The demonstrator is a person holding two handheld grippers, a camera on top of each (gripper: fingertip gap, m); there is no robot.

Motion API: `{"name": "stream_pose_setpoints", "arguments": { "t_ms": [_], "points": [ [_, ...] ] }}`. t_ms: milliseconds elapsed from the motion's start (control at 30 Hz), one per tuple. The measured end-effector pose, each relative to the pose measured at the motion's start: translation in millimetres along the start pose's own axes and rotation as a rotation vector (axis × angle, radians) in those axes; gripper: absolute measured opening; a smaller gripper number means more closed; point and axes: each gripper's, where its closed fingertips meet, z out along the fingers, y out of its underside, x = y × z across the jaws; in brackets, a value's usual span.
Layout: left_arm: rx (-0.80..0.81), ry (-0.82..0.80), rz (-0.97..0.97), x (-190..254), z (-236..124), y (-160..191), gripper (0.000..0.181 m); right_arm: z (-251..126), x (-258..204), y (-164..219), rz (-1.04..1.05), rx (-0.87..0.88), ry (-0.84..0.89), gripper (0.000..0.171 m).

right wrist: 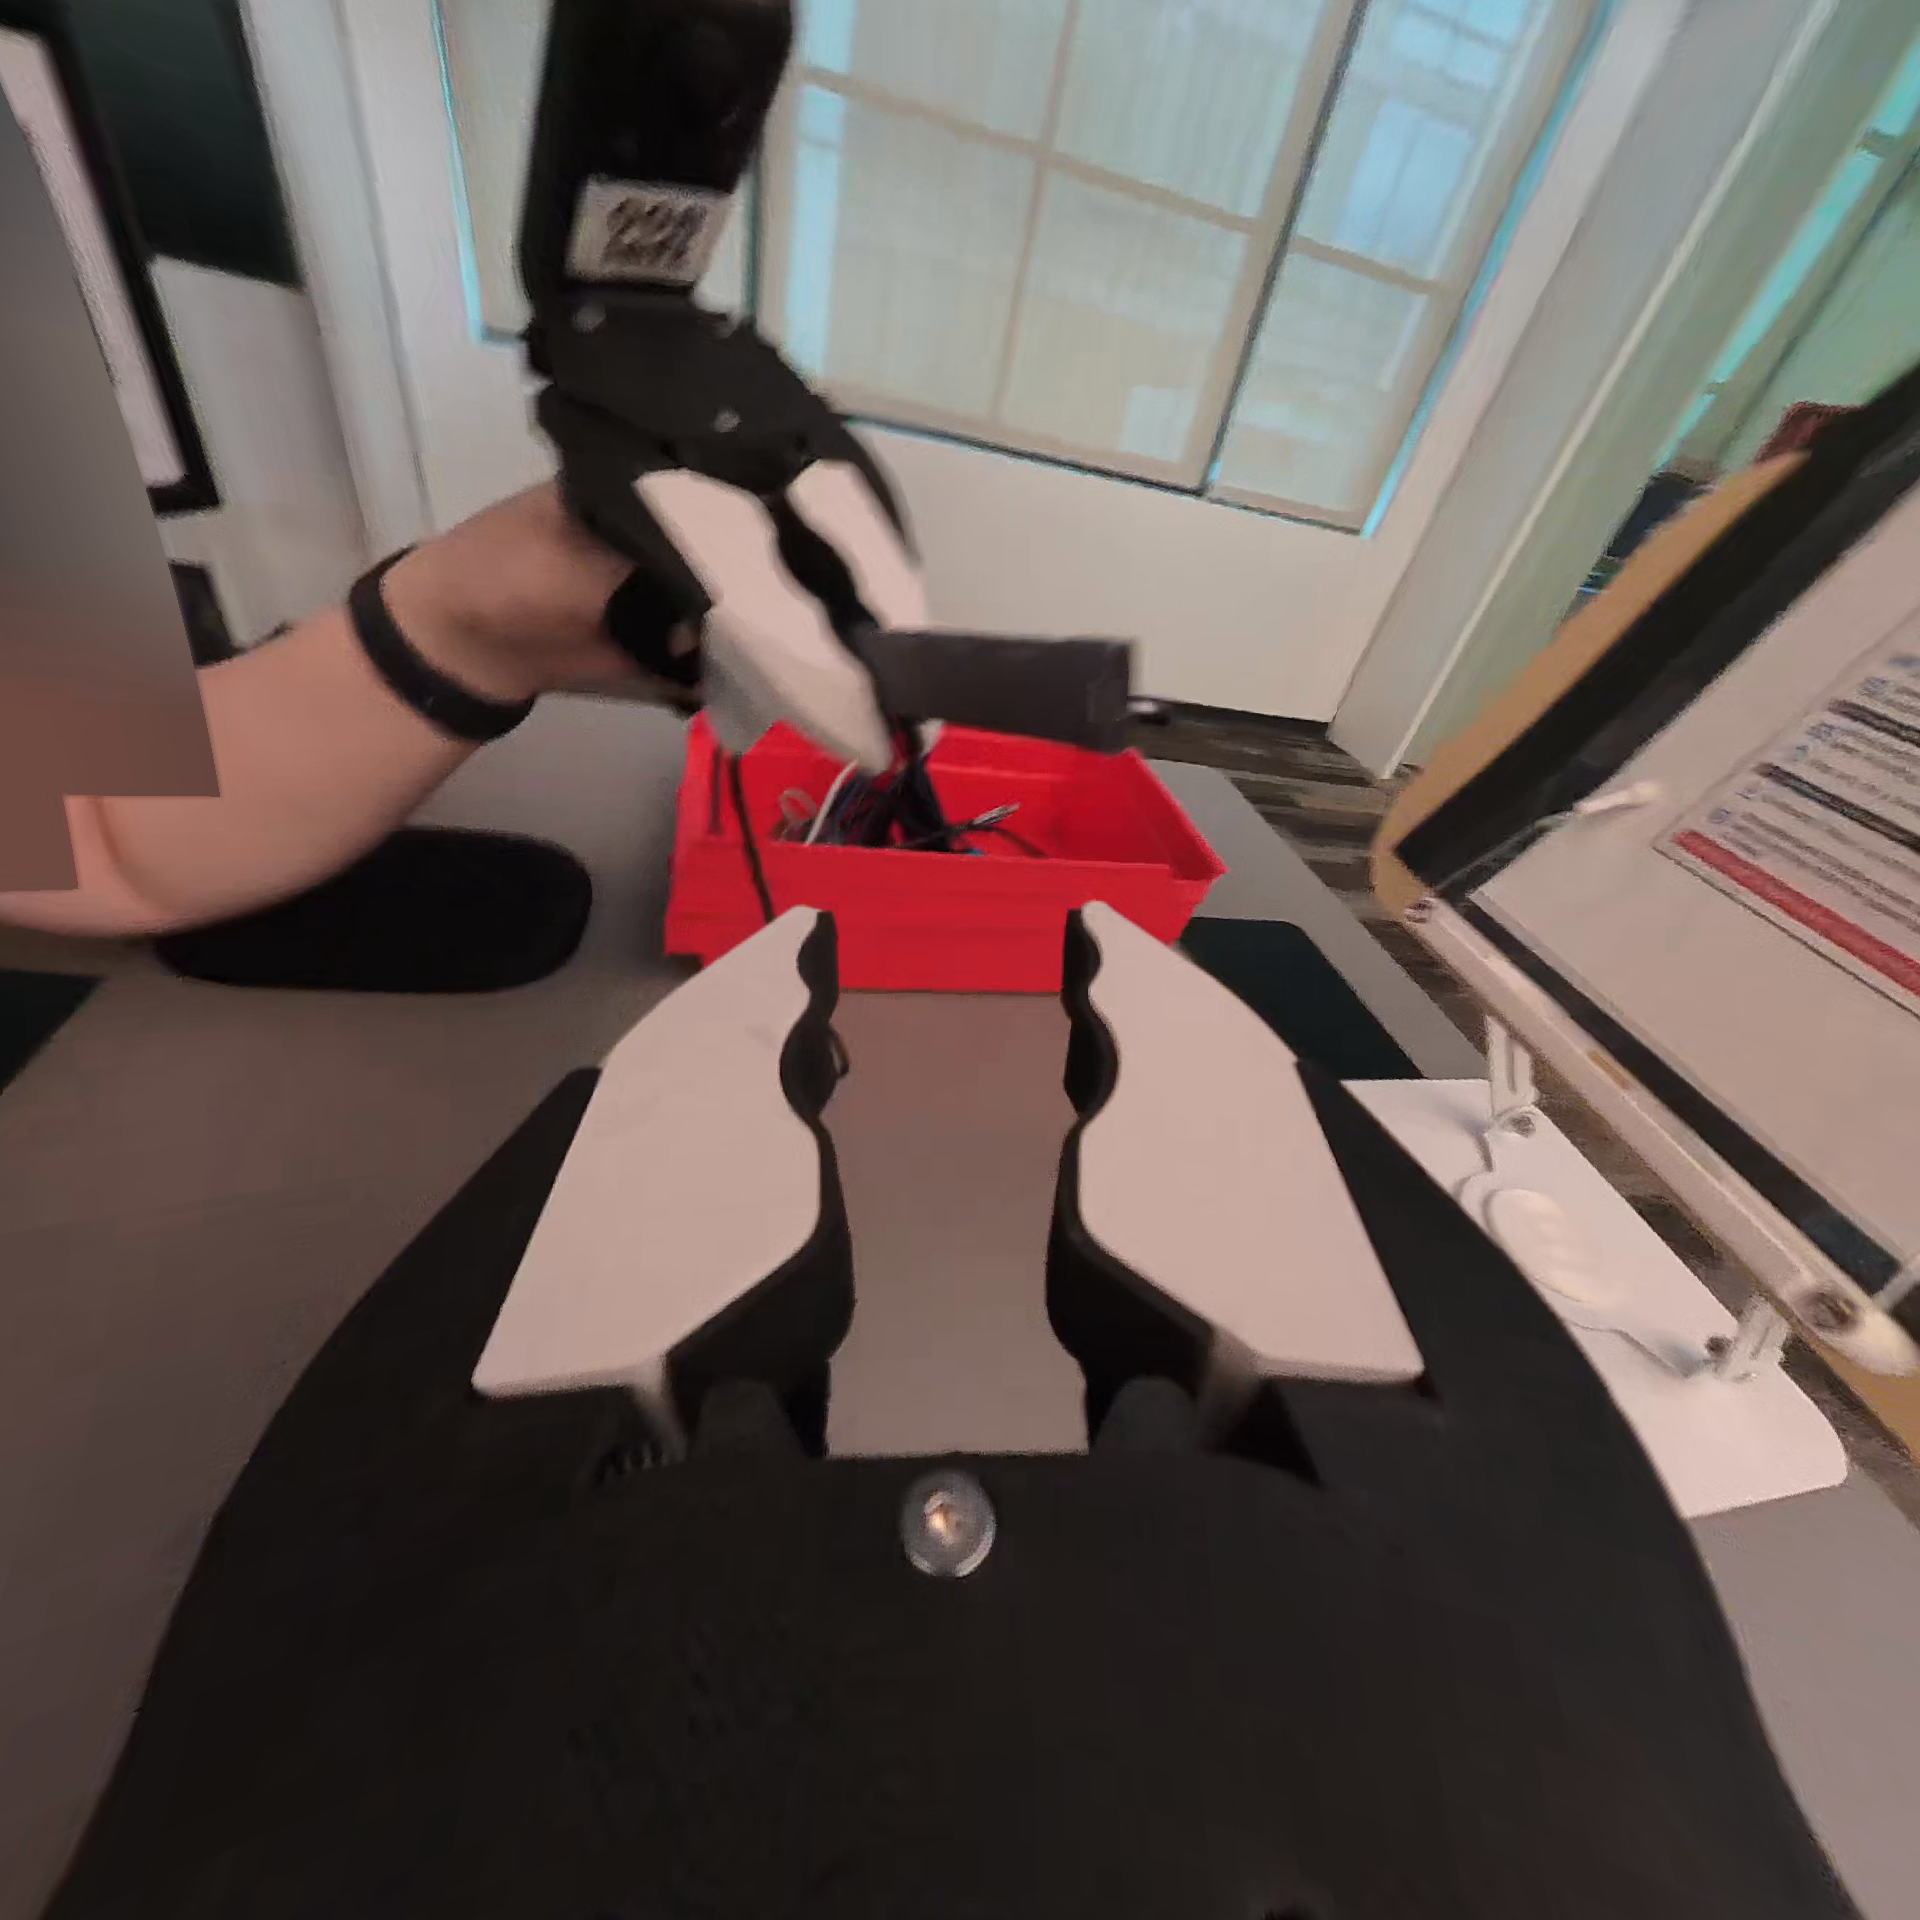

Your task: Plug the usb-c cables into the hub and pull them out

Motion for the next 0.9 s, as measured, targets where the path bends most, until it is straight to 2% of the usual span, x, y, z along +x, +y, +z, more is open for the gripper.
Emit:
{"name": "stream_pose_setpoints", "arguments": {
  "t_ms": [100, 200, 333, 433, 533, 633, 767, 833, 900],
  "points": [
    [0.008, -0.043, -0.011, -14.8, -13.3, 0.8, 0.008, 2.3, -47.5, 14.4, -0.09, -0.111, -0.221, 0.033],
    [0.044, -0.029, -0.044, -20.6, -25.7, -3.0, 0.008, 3.2, -101.7, 46.8, -0.16, -0.302, -0.436, 0.027],
    [0.08, -0.007, -0.06, -23.9, -36.3, -8.3, 0.007, -3.6, -152.7, 107.5, -0.192, -0.577, -0.563, 0.026],
    [0.101, 0.001, -0.058, -24.2, -40.8, -11.7, 0.007, -18.4, -175.0, 150.0, -0.319, -0.665, -0.521, 0.027],
    [0.127, 0.024, -0.064, -21.9, -44.2, -16.6, 0.007, -36.2, -169.0, 176.9, -0.54, -0.783, -0.416, 0.027],
    [0.144, 0.038, -0.067, -19.1, -45.7, -20.2, 0.008, -42.8, -164.2, 181.8, -0.648, -0.836, -0.393, 0.027],
    [0.141, 0.026, -0.051, -17.0, -47.6, -21.1, 0.008, -41.6, -168.8, 187.3, -0.801, -0.866, -0.45, 0.032],
    [0.142, 0.028, -0.045, -15.3, -48.2, -21.9, 0.008, -37.1, -169.0, 189.6, -0.79, -0.889, -0.469, 0.031],
    [0.136, 0.029, -0.042, -14.3, -47.4, -21.6, 0.008, -34.3, -167.7, 190.9, -0.694, -0.915, -0.506, 0.032]
  ]
}}
